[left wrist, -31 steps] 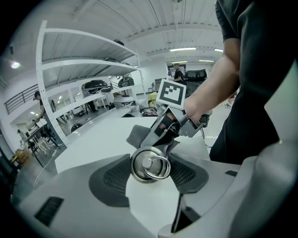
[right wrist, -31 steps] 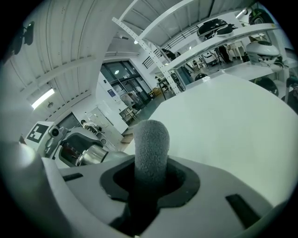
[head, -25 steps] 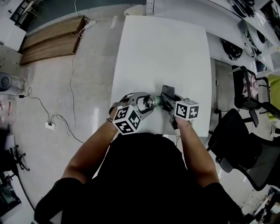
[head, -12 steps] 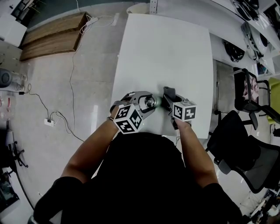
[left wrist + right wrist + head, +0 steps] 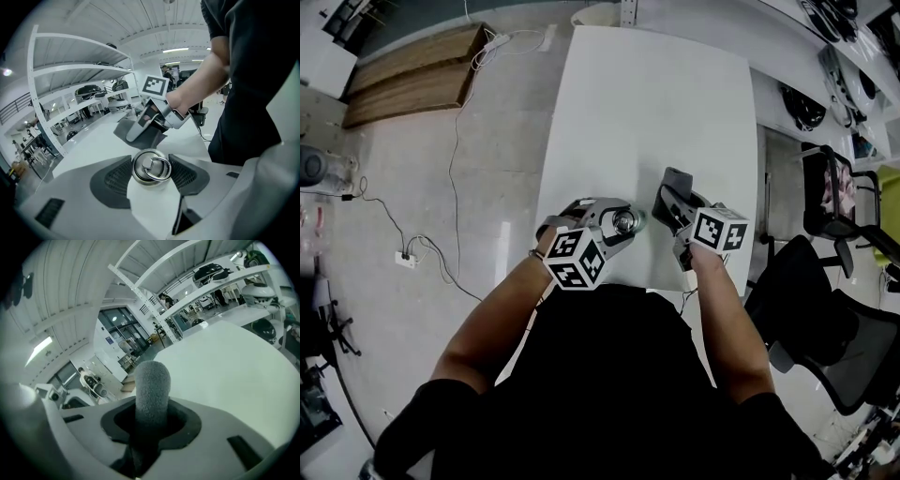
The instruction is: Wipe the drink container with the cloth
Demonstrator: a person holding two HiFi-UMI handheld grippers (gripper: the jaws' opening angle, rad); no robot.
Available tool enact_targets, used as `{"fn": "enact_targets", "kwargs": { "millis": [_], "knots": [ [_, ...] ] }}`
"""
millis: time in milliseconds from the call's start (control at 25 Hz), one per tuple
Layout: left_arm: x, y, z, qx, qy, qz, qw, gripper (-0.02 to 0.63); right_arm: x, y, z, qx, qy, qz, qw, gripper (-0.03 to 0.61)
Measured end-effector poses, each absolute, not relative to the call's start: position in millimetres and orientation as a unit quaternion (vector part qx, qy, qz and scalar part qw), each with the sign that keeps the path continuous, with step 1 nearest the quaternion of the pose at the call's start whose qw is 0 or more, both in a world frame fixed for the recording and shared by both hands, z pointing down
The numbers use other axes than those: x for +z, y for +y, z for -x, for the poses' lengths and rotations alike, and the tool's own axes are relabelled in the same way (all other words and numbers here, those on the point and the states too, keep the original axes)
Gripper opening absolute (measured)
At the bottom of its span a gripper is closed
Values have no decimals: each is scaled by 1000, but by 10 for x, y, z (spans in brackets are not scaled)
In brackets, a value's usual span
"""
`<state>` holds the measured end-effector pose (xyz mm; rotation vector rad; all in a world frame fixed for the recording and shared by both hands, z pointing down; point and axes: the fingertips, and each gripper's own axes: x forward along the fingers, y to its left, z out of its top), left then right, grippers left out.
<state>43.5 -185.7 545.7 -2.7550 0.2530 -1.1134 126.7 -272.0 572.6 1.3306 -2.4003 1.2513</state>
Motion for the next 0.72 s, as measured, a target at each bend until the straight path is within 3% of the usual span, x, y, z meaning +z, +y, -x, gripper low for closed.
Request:
{"fn": "enact_targets", "kwargs": {
  "millis": [160, 360, 720],
  "knots": [
    [5462, -1794, -440, -378, 74, 917, 102, 256, 5346, -2861, -1029, 463, -799, -382, -26, 98],
    [5449, -1712, -468, -390, 66, 909, 131, 255, 5096, -2886, -736, 490, -807, -324, -60, 98],
    [5452, -1641, -483, -406, 60, 895, 175, 255, 5319, -2907, -421, 543, -795, -267, -38, 98]
  ]
}}
